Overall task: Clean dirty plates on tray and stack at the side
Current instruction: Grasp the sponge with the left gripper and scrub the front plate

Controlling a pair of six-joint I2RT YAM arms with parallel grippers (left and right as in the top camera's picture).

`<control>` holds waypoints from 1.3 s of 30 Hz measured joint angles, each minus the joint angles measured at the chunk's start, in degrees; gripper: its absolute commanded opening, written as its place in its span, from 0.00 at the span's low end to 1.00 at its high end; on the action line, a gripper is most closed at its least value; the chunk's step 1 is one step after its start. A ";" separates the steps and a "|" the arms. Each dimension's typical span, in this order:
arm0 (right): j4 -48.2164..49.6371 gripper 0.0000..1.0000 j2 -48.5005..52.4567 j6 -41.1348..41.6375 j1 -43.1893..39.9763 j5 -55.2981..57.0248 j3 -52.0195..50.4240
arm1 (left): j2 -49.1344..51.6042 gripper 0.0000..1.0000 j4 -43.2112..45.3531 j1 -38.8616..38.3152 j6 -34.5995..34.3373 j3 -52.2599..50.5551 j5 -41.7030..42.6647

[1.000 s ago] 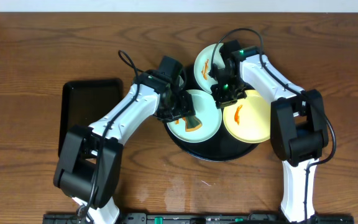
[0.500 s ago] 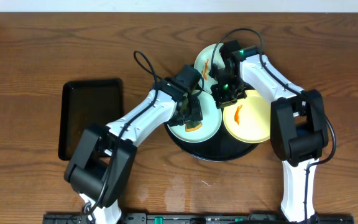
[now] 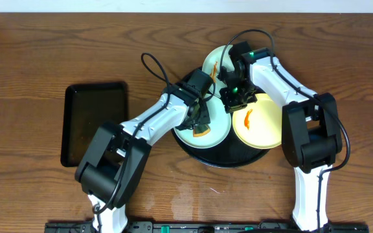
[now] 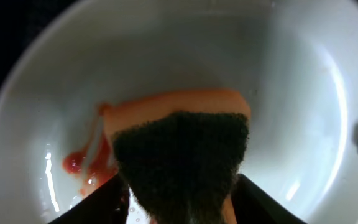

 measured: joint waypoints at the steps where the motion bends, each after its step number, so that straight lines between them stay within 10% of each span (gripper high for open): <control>1: 0.00 0.01 0.00 -0.02 0.00 0.00 0.00 | 0.13 0.40 0.07 -0.09 -0.04 -0.02 0.04; 5: 0.00 0.01 0.00 0.00 0.00 0.00 0.00 | 0.17 0.08 0.44 -0.28 -0.66 -0.02 0.07; 39: -0.24 0.01 0.00 0.00 0.00 -0.26 0.00 | 1.42 0.08 5.55 -1.03 0.94 0.02 2.71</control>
